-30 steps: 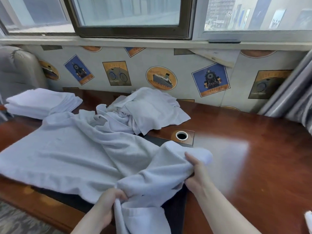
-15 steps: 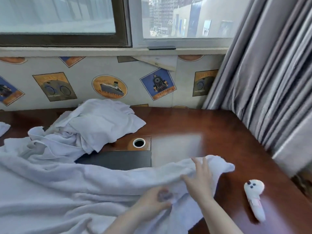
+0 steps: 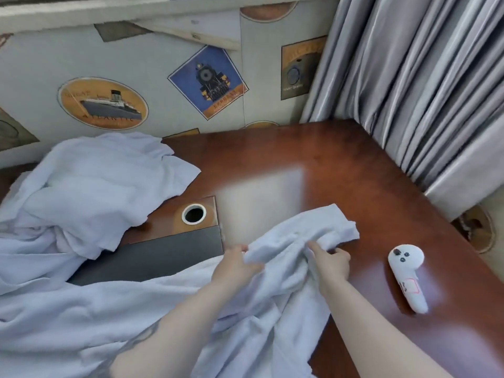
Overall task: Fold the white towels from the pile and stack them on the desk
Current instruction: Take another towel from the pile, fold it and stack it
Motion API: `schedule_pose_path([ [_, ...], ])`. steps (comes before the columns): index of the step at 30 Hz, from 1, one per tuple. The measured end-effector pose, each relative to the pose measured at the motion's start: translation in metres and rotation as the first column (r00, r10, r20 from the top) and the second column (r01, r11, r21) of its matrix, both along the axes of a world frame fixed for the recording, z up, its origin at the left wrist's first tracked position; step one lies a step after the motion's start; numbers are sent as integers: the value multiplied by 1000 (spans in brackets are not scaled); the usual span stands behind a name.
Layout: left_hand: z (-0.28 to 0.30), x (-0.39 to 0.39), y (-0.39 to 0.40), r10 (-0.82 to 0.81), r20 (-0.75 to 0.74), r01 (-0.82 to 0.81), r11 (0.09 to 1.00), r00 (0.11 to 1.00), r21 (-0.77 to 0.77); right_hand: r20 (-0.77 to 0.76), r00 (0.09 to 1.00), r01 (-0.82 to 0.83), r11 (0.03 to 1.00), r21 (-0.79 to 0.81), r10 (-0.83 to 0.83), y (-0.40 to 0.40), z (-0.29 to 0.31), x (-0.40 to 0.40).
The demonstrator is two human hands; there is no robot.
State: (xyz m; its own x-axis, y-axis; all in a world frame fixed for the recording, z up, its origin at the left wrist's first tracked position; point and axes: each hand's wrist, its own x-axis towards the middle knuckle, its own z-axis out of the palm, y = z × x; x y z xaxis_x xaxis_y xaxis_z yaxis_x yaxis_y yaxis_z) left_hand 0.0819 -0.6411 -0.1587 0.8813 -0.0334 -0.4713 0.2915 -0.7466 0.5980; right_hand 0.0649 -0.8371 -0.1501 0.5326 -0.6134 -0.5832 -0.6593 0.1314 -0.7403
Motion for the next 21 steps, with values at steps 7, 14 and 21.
schedule_pose_path([
  [7, 24, 92, 1, -287, -41, 289, 952, 957, 100, -104, 852, -510, 859, 54, 513, -18, 23, 54],
  [14, 90, 199, 40, -7, 496, -28, 998, 868, 62, 408, 813, -405, 907, -118, 416, -59, 69, 123],
  [21, 43, 131, 5, -175, 388, 174, 984, 905, 37, 177, 952, -132, 860, -493, 248, -41, 31, 92],
])
